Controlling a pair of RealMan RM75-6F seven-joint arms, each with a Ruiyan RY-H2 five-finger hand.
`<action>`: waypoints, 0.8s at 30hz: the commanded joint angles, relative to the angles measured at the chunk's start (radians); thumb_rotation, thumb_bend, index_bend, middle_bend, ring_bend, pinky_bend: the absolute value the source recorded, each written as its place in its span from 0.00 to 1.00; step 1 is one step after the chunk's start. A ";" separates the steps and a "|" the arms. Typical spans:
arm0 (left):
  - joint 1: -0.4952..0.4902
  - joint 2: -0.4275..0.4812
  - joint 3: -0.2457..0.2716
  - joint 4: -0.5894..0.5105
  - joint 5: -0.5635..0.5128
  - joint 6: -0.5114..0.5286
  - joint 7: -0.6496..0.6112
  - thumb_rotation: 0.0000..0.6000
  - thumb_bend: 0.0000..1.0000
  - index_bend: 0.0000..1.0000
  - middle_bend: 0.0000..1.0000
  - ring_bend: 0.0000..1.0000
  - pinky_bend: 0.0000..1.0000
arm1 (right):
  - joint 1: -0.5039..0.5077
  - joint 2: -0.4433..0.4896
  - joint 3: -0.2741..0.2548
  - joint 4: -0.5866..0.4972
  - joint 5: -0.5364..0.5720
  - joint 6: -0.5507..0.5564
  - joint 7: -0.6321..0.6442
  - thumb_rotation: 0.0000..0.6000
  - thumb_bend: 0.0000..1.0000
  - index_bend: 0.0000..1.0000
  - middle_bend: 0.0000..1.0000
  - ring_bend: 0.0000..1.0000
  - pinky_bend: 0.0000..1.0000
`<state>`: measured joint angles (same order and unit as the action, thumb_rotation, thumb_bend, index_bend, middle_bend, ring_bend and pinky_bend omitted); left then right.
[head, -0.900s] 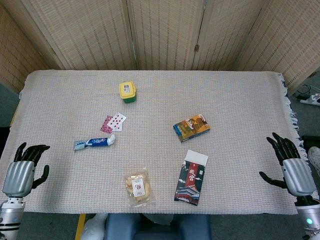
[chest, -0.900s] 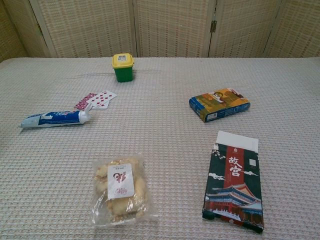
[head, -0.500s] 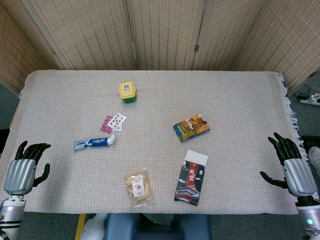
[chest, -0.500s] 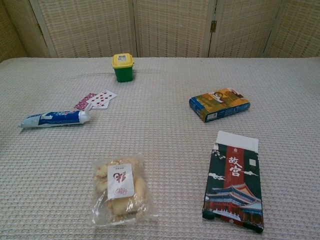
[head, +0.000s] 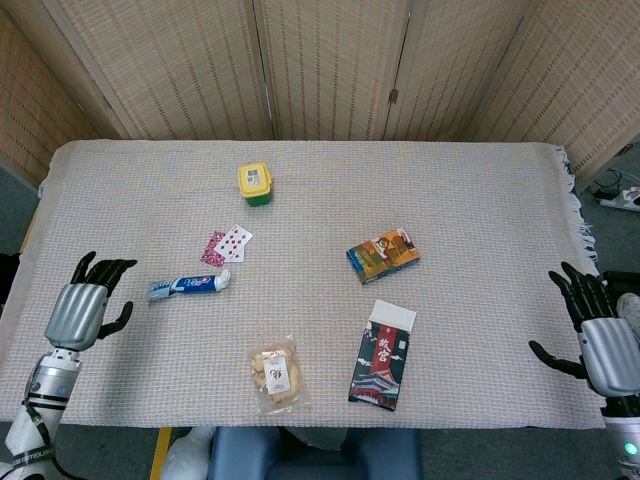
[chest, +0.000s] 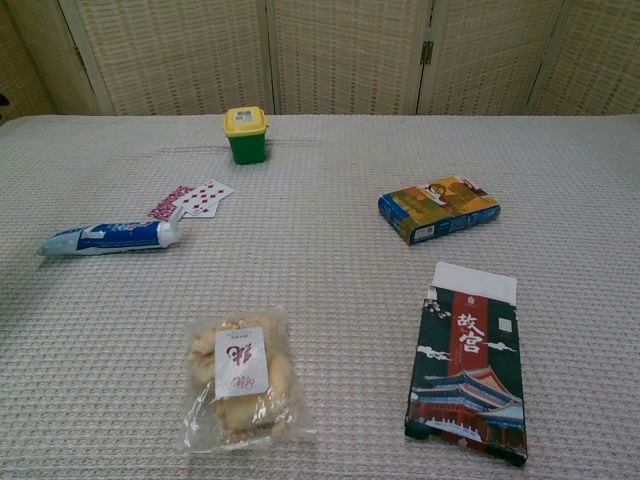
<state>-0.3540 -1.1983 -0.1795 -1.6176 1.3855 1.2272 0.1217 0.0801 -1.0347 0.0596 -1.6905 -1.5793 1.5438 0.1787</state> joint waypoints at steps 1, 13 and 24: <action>-0.080 -0.046 -0.027 0.051 -0.059 -0.101 0.017 1.00 0.43 0.19 0.24 0.19 0.04 | -0.001 0.000 0.000 0.000 -0.001 0.000 0.000 1.00 0.26 0.00 0.00 0.00 0.00; -0.223 -0.226 -0.037 0.189 -0.160 -0.234 0.128 1.00 0.38 0.18 0.24 0.19 0.04 | -0.004 0.001 -0.002 -0.006 0.002 -0.004 -0.006 1.00 0.26 0.00 0.00 0.00 0.00; -0.281 -0.342 -0.018 0.307 -0.226 -0.284 0.186 1.00 0.36 0.16 0.24 0.19 0.04 | -0.006 0.000 -0.001 -0.001 0.012 -0.010 -0.001 1.00 0.26 0.00 0.00 0.00 0.00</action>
<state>-0.6288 -1.5317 -0.2025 -1.3177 1.1653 0.9471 0.2982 0.0742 -1.0347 0.0584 -1.6913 -1.5674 1.5335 0.1779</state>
